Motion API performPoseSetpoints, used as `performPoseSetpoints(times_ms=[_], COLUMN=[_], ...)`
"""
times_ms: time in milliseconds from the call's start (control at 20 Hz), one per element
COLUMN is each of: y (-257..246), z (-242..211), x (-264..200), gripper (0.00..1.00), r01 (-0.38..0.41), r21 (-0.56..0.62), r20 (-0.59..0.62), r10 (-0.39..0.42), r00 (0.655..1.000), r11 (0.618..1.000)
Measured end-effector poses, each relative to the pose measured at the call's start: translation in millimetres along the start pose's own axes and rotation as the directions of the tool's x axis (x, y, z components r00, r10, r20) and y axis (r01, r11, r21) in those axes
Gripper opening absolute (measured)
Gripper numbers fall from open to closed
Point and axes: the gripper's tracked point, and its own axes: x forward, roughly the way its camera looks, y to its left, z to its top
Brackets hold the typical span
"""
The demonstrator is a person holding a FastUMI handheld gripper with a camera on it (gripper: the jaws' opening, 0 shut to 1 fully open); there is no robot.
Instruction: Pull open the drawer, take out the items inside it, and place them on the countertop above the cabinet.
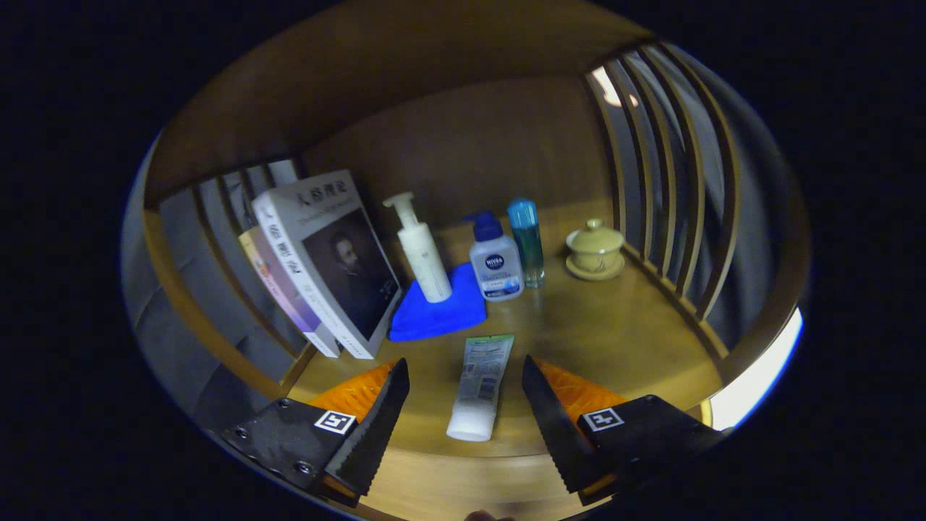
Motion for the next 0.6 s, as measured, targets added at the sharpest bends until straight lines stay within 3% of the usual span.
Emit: performPoseSetpoints(times_ms=[350,600], y=[35.9,60.8], z=[11.0,-25.2], x=[-99.3,-156.5], gripper=[0.98,0.98], r01=[-0.013,0.021], r21=[-0.136,-0.213], r20=[0.273,0.385], r10=[0.05,0.065], r00=[0.961,0.921], r11=[0.991,0.977])
